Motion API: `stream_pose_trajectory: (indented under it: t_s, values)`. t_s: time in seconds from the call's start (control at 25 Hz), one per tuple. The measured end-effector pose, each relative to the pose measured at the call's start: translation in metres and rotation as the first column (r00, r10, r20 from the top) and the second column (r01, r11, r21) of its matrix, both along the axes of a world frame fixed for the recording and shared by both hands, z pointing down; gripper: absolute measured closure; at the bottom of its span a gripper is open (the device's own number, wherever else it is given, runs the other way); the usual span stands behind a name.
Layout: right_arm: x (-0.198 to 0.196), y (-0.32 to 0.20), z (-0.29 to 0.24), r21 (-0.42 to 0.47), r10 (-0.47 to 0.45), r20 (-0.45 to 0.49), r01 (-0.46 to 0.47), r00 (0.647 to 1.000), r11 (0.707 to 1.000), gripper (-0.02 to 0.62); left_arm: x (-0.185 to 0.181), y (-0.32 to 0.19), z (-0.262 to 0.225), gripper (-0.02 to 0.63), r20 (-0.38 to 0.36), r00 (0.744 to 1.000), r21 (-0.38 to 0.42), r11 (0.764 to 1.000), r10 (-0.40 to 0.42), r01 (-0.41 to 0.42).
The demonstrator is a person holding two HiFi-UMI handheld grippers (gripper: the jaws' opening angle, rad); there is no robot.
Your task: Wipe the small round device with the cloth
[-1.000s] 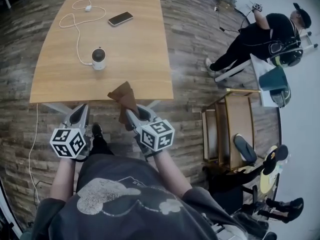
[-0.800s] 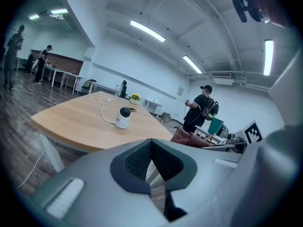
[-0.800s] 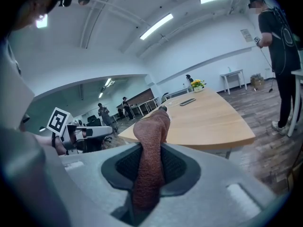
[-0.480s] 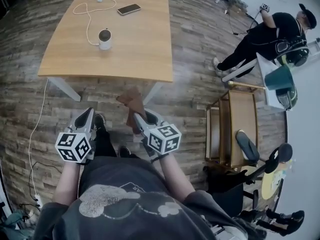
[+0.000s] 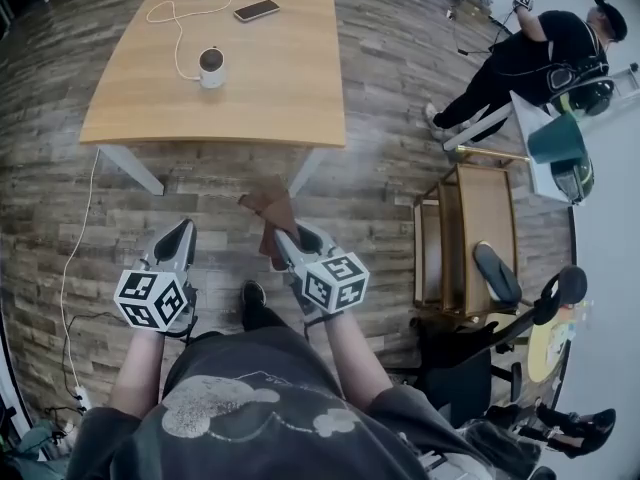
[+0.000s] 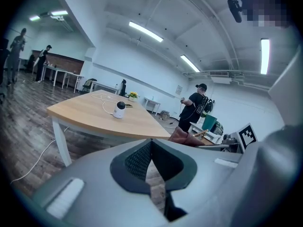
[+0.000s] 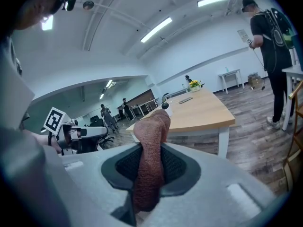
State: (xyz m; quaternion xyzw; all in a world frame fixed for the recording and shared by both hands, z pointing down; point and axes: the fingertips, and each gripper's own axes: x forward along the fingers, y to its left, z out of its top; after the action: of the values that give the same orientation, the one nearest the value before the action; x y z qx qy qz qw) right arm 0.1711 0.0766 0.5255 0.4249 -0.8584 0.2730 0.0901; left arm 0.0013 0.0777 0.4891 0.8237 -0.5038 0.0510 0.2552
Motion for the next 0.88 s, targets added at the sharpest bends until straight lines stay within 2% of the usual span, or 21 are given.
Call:
stream_pose_trajectory:
  t_s: [0.2, 0.4, 0.64, 0.88]
  values:
    - [-0.017, 0.032, -0.007, 0.028, 0.031, -0.025, -0.031, 0.999, 0.999, 0.517, -0.009, 0.038, 0.005, 0.588, 0.002, 0.998, 0.007, 0.998, 0.056, -0.056]
    - [-0.046, 0.080, -0.008, 0.037, 0.021, -0.031, -0.020, 0.999, 0.999, 0.517, -0.035, 0.084, 0.016, 0.588, -0.018, 0.998, -0.016, 0.998, 0.056, -0.056]
    - [-0.073, 0.132, -0.005, 0.037, 0.016, -0.048, -0.014, 0.999, 0.999, 0.517, -0.063, 0.129, 0.010, 0.588, -0.040, 0.998, 0.007, 0.999, 0.040, -0.040]
    - [-0.085, 0.170, -0.007, 0.055, 0.033, -0.060, -0.030, 0.998, 0.998, 0.518, -0.072, 0.168, 0.008, 0.588, -0.045, 0.996, 0.022, 0.997, 0.072, -0.071]
